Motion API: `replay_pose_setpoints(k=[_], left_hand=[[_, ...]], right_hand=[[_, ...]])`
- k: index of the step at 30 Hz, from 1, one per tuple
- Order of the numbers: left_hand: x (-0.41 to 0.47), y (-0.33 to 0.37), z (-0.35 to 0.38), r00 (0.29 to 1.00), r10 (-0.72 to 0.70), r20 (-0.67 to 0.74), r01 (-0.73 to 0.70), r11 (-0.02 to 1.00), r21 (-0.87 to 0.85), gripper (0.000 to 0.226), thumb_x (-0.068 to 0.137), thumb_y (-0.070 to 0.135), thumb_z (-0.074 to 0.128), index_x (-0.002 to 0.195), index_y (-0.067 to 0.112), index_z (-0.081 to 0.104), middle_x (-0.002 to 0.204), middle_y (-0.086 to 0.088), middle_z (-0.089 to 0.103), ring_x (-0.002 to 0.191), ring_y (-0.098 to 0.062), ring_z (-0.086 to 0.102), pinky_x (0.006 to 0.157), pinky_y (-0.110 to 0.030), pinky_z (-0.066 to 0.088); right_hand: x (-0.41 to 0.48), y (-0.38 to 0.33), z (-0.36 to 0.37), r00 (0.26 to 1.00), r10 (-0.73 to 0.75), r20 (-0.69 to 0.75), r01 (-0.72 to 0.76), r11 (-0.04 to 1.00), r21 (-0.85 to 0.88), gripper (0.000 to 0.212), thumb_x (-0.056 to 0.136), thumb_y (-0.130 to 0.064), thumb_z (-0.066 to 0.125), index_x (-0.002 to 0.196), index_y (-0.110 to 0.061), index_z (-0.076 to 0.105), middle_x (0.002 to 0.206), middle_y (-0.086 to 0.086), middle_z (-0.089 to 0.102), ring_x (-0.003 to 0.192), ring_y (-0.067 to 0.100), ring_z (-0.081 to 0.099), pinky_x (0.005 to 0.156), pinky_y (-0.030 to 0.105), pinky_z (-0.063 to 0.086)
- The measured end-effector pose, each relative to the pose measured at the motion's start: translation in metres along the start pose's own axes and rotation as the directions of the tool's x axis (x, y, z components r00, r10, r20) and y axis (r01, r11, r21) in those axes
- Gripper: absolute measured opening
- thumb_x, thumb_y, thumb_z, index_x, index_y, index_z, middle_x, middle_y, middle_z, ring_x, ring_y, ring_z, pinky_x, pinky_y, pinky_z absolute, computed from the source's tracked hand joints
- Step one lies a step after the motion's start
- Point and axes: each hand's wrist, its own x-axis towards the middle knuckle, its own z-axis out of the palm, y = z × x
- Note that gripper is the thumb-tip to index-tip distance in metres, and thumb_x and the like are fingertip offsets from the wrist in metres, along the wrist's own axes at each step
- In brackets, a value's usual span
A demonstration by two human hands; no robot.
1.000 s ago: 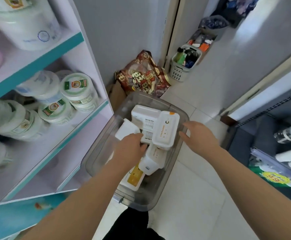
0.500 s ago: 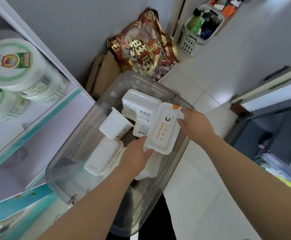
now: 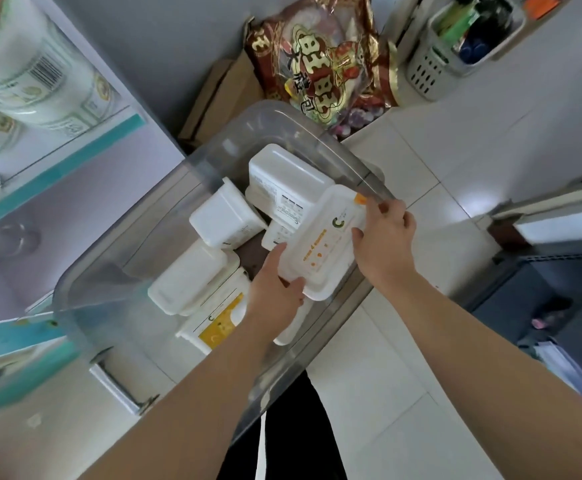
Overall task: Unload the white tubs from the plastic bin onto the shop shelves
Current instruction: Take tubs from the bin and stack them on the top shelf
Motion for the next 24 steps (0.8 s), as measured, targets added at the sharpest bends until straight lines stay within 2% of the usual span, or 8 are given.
replay_pose_setpoints(k=[3, 5, 7, 9, 15, 18, 21, 24], left_hand=[[-0.004, 0.01, -0.012, 0.999, -0.032, 0.003, 0.032, 0.988, -0.154, 0.059, 0.086, 0.0, 0.054, 0.137, 0.029, 0.041, 0.115, -0.001, 0.06, 0.081, -0.015, 0.068, 0.071, -0.039, 0.06], [-0.01, 0.018, -0.025, 0.998, -0.059, 0.022, 0.063, 0.97, -0.235, 0.052, 0.085, -0.004, 0.05, 0.128, 0.026, 0.047, 0.112, -0.004, 0.061, 0.086, -0.024, 0.069, 0.07, -0.042, 0.06], [-0.02, 0.025, -0.037, 0.996, -0.082, 0.043, 0.091, 0.96, -0.265, 0.045, 0.087, -0.007, 0.047, 0.114, 0.028, 0.051, 0.104, -0.004, 0.062, 0.087, -0.032, 0.069, 0.069, -0.041, 0.06], [-0.03, 0.027, -0.05, 0.994, -0.094, 0.05, 0.103, 0.964, -0.245, 0.046, 0.088, -0.007, 0.046, 0.117, 0.028, 0.052, 0.101, -0.003, 0.063, 0.087, -0.033, 0.069, 0.072, -0.042, 0.06], [-0.072, 0.024, -0.081, 0.997, -0.071, -0.04, 0.068, 0.995, -0.078, 0.057, 0.092, 0.004, 0.05, 0.142, 0.028, 0.036, 0.11, -0.006, 0.058, 0.083, -0.023, 0.066, 0.07, -0.033, 0.06], [-0.113, 0.03, -0.107, 0.985, 0.011, -0.173, -0.023, 0.997, -0.067, 0.049, 0.091, 0.005, 0.054, 0.136, 0.021, 0.042, 0.113, -0.006, 0.06, 0.083, -0.02, 0.068, 0.068, -0.029, 0.059], [-0.157, 0.034, -0.139, 0.947, 0.077, -0.312, -0.107, 0.991, -0.082, 0.037, 0.09, 0.009, 0.057, 0.125, 0.021, 0.053, 0.113, -0.003, 0.064, 0.086, -0.017, 0.068, 0.072, -0.03, 0.06], [-0.205, 0.034, -0.174, 0.899, 0.145, -0.413, -0.196, 0.977, -0.082, 0.034, 0.085, 0.018, 0.068, 0.116, 0.026, 0.058, 0.105, 0.006, 0.068, 0.087, -0.01, 0.068, 0.079, -0.031, 0.059]], right_hand=[[-0.002, -0.006, -0.001, 0.998, 0.065, 0.025, -0.067, 0.99, 0.121, 0.04, 0.087, -0.019, 0.057, 0.126, -0.016, 0.045, 0.128, 0.012, 0.041, 0.121, 0.025, 0.039, 0.11, 0.037, 0.018], [-0.003, -0.012, -0.004, 0.99, 0.135, 0.051, -0.143, 0.96, 0.241, 0.034, 0.081, -0.02, 0.058, 0.115, -0.017, 0.051, 0.119, 0.009, 0.053, 0.115, 0.025, 0.048, 0.106, 0.042, 0.033], [-0.004, -0.019, -0.012, 0.968, 0.214, 0.132, -0.25, 0.881, 0.403, 0.025, 0.073, -0.018, 0.057, 0.098, -0.013, 0.057, 0.097, 0.007, 0.063, 0.095, 0.025, 0.061, 0.086, 0.044, 0.052], [-0.009, -0.023, -0.023, 0.942, 0.208, 0.264, -0.318, 0.807, 0.498, 0.017, 0.074, -0.012, 0.058, 0.091, -0.008, 0.06, 0.084, 0.008, 0.065, 0.081, 0.026, 0.065, 0.068, 0.04, 0.056], [-0.032, -0.043, -0.064, 0.958, 0.052, 0.28, -0.198, 0.827, 0.526, 0.014, 0.077, -0.017, 0.064, 0.089, -0.013, 0.068, 0.081, 0.002, 0.069, 0.072, 0.014, 0.063, 0.059, 0.028, 0.05], [-0.052, -0.071, -0.103, 0.973, -0.042, 0.226, -0.089, 0.837, 0.54, 0.007, 0.078, -0.023, 0.067, 0.084, -0.019, 0.067, 0.079, -0.002, 0.069, 0.072, 0.009, 0.062, 0.057, 0.024, 0.046], [-0.073, -0.104, -0.138, 0.972, -0.147, 0.181, 0.008, 0.796, 0.605, 0.008, 0.077, -0.026, 0.07, 0.076, -0.029, 0.062, 0.078, -0.002, 0.069, 0.075, 0.013, 0.068, 0.067, 0.031, 0.052], [-0.095, -0.143, -0.167, 0.954, -0.257, 0.154, 0.085, 0.724, 0.684, 0.012, 0.08, -0.023, 0.071, 0.091, -0.023, 0.066, 0.08, -0.005, 0.07, 0.069, 0.009, 0.07, 0.064, 0.028, 0.054]])
